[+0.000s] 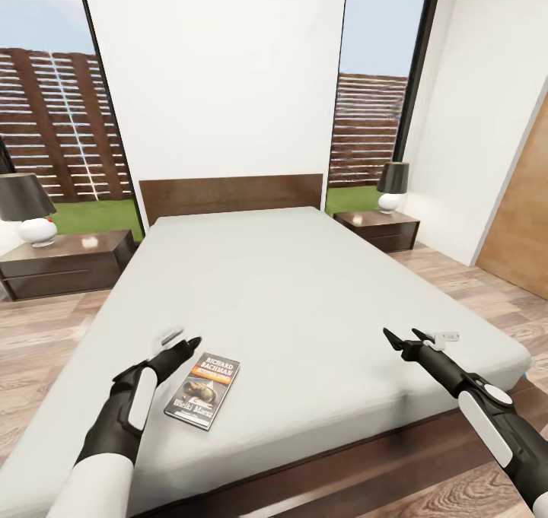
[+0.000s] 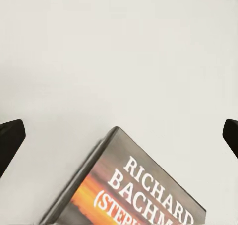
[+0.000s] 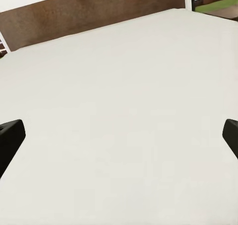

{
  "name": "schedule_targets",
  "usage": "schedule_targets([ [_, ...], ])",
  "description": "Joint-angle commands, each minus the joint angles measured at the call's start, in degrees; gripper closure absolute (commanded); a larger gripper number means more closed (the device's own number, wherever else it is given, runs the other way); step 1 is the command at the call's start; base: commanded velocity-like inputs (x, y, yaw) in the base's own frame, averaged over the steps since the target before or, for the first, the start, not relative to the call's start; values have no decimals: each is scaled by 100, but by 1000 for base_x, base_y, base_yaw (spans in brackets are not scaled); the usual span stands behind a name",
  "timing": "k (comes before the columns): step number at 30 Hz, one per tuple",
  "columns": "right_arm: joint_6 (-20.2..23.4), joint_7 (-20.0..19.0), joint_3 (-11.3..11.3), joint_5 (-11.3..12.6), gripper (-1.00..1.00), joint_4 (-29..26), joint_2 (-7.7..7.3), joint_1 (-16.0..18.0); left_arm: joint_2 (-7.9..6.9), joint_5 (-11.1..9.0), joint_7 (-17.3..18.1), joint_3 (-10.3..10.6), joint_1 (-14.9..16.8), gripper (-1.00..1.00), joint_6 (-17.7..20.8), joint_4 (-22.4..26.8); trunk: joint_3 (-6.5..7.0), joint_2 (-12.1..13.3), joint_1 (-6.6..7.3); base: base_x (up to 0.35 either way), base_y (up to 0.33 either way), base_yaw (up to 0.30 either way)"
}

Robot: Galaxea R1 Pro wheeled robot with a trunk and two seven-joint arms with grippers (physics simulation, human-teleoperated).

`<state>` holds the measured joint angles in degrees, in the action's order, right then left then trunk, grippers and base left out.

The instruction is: In the bedroom, move the book from the bed onto either nightstand, and place the two sandals side by side next to the bed.

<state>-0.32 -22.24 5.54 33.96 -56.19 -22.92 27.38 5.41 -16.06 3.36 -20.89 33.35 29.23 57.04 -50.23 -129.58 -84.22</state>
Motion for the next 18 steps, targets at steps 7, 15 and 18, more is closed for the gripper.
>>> schedule_targets([
  [7, -3, -9, 17, 58, -100, 3, -4, 4, -12, -21, -304, -45, 5, -100, -137, -241, -6, -3, 1, 0, 0, 0],
  [15, -8, -9, 17, 58, -100, 4, -7, 4, -12, -28, -350, -47, 5, -100, -331, -333, -6, -3, 1, 0, 0, 0],
  [18, -11, -9, 17, 58, -100, 5, -6, 4, -6, -28, -353, -41, 5, -100, -346, -341, -6, -3, 1, 0, 0, 0],
])
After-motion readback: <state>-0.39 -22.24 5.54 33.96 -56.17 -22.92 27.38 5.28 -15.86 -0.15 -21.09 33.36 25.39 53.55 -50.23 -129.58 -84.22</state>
